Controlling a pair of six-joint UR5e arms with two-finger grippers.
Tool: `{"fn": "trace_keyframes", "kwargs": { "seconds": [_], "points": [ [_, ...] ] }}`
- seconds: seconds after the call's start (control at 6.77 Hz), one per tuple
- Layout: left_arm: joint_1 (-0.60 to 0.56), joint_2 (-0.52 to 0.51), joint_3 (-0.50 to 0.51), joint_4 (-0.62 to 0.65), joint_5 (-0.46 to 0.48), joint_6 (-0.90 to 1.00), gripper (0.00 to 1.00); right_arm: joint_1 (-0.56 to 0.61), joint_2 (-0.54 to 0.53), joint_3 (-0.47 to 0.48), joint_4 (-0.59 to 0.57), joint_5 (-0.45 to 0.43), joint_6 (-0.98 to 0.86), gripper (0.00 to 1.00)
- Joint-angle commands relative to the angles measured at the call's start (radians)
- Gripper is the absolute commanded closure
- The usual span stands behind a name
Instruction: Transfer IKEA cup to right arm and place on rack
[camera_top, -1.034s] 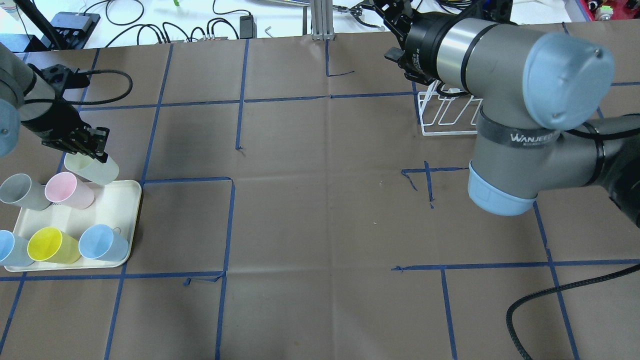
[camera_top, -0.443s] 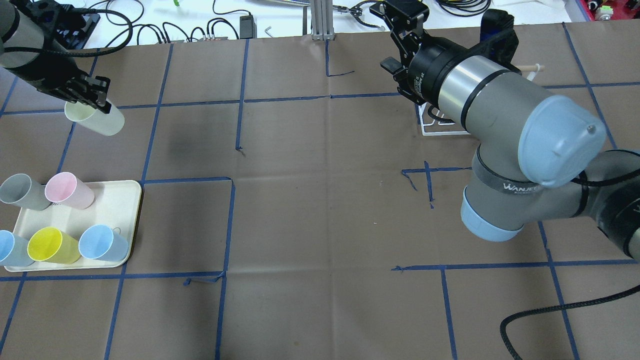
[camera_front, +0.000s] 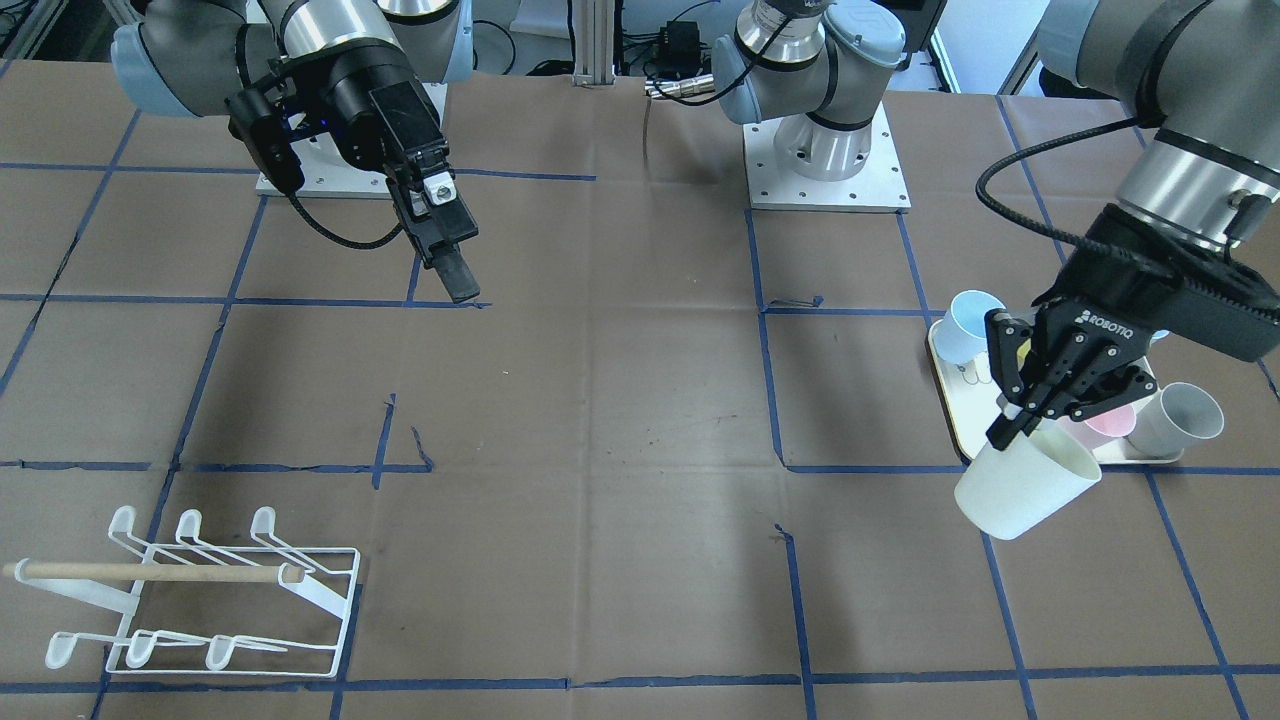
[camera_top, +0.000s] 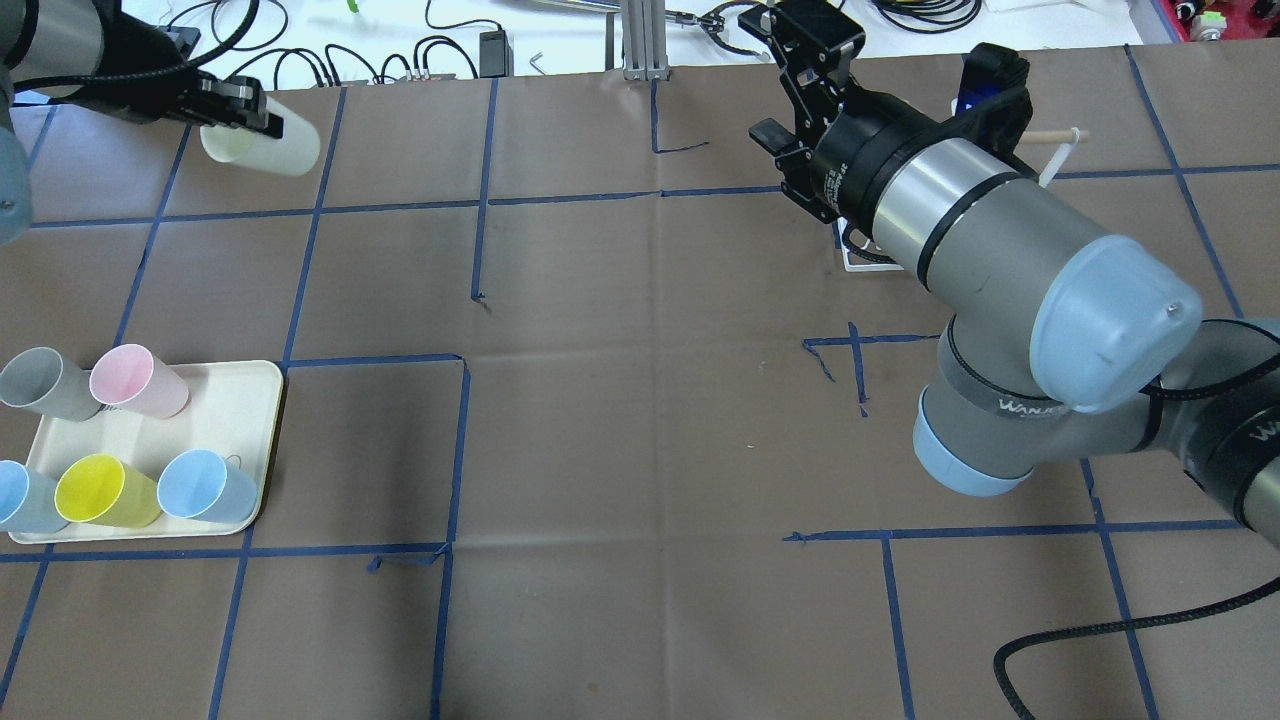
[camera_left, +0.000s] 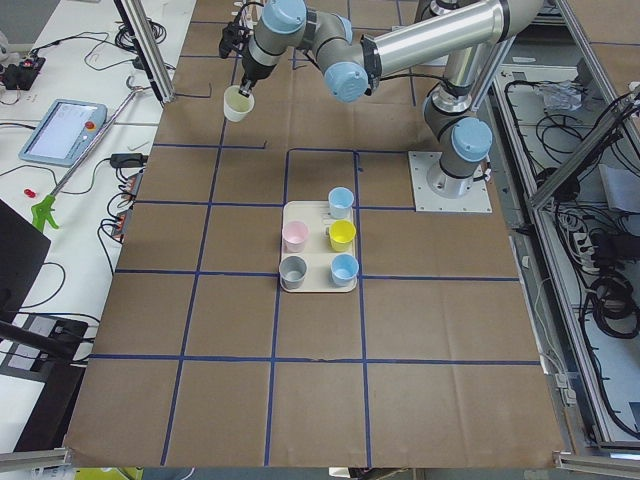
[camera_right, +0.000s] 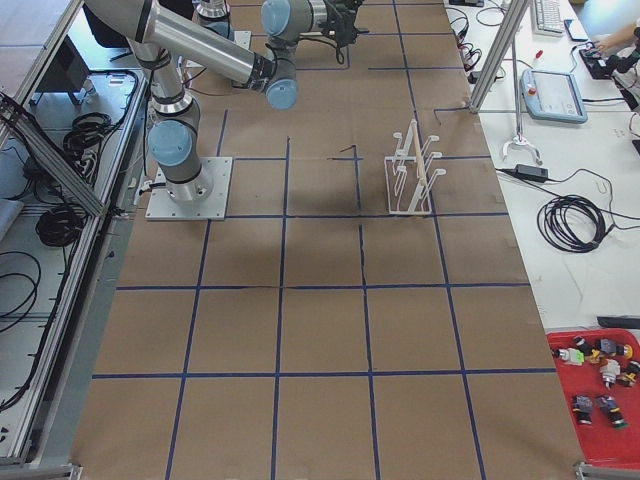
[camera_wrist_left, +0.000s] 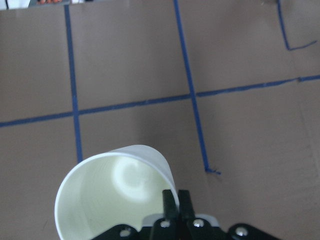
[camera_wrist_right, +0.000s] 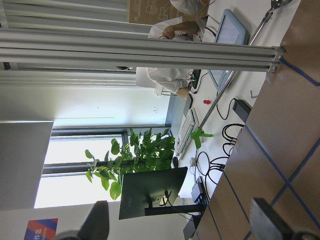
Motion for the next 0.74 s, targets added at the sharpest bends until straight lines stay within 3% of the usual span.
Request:
{"fn": "trace_keyframes", "kwargs": {
  "seconds": [0.0,0.3,0.59],
  "points": [
    [-0.080,-0.018,-0.070,0.290,-0.178,-0.012,1.00,0.001,0.003,0.003,-0.025,0.044,0.005,0.00],
    [-0.108,-0.063,-0.242,0.591,-0.381,-0.012,1.00,0.006,0.003,0.007,-0.010,0.052,0.019,0.00],
    [-0.134,-0.103,-0.346,0.846,-0.486,-0.057,1.00,0.005,0.007,0.038,0.002,0.033,0.025,0.00]
  ]
}}
